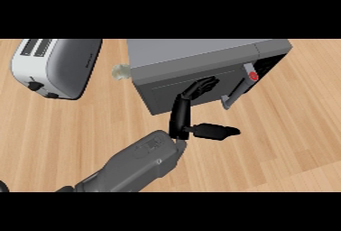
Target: Pick up the milk, place it into the microwave and close the microwave
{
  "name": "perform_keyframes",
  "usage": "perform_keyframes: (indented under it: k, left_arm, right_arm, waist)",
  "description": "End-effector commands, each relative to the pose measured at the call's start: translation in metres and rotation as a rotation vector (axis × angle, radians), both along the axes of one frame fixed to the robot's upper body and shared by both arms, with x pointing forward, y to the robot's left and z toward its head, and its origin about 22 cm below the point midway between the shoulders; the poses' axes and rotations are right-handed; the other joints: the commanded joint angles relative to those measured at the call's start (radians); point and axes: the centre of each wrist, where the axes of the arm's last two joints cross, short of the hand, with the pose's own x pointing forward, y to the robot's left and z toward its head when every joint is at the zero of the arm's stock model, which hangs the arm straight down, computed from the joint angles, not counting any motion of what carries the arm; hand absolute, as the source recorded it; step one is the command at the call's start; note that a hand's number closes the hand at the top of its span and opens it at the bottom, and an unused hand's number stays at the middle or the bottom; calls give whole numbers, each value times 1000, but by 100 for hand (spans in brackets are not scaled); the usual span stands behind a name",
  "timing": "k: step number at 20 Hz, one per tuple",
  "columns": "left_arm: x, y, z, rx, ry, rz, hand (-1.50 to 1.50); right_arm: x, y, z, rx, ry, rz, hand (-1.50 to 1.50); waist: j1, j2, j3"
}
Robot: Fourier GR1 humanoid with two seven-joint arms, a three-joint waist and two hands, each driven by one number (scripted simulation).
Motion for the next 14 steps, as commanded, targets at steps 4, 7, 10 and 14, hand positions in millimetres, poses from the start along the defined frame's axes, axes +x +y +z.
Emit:
perform_keyframes:
  k: [4,7,10,14]
  left_arm:
    - [27,7,11,-11,21,112,-150]
    - [29,8,10,-4,9,117,-150]
    - [30,7,12,-8,-1,114,-150]
    - [31,7,13,-19,5,122,-150]
  right_arm:
    - [11,-3,-17,117,94,68,-150]
    - [14,-10,-12,124,104,82,-150]
    - [17,-14,-10,132,114,84,-150]
    - [21,-18,-10,156,127,106,-150]
  waist:
    - [-2,12,-2]
    - [-5,9,-2]
    - [-9,11,-2]
    - [-15,11,-1]
